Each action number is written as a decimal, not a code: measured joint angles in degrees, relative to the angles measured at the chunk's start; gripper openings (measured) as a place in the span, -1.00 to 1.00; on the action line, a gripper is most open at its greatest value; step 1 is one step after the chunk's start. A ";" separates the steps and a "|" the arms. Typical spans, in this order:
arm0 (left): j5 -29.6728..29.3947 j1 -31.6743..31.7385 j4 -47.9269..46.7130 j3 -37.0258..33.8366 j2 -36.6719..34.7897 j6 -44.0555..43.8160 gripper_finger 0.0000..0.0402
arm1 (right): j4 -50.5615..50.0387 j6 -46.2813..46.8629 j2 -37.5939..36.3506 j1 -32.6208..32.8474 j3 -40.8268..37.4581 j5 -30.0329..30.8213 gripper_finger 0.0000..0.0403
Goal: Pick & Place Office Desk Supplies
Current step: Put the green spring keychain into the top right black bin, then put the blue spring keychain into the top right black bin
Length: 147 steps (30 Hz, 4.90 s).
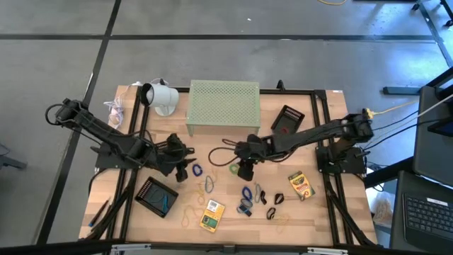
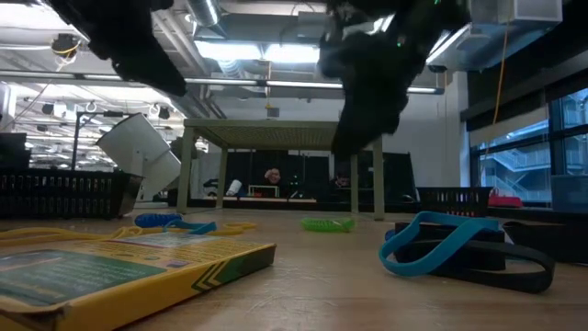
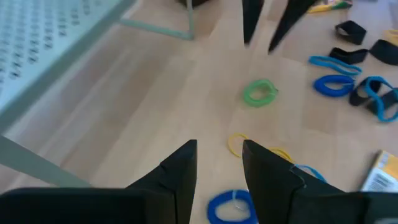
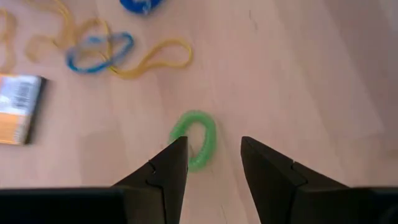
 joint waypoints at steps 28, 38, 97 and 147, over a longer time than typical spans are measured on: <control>-4.03 1.68 6.45 0.00 0.01 5.86 -0.39 | 6.34 -35.17 11.46 0.81 0.09 -6.04 -0.24; -5.88 1.61 6.34 0.00 0.01 5.86 -0.39 | 6.16 -29.19 11.46 0.77 0.09 -5.58 -0.55; -4.57 1.61 4.22 0.00 -0.01 3.91 -0.39 | -41.61 10.10 -27.32 -20.59 -3.33 38.88 -0.93; 13.49 1.61 4.51 0.04 1.61 7.77 -0.18 | -15.16 13.38 -27.29 -30.28 -26.56 19.19 -0.07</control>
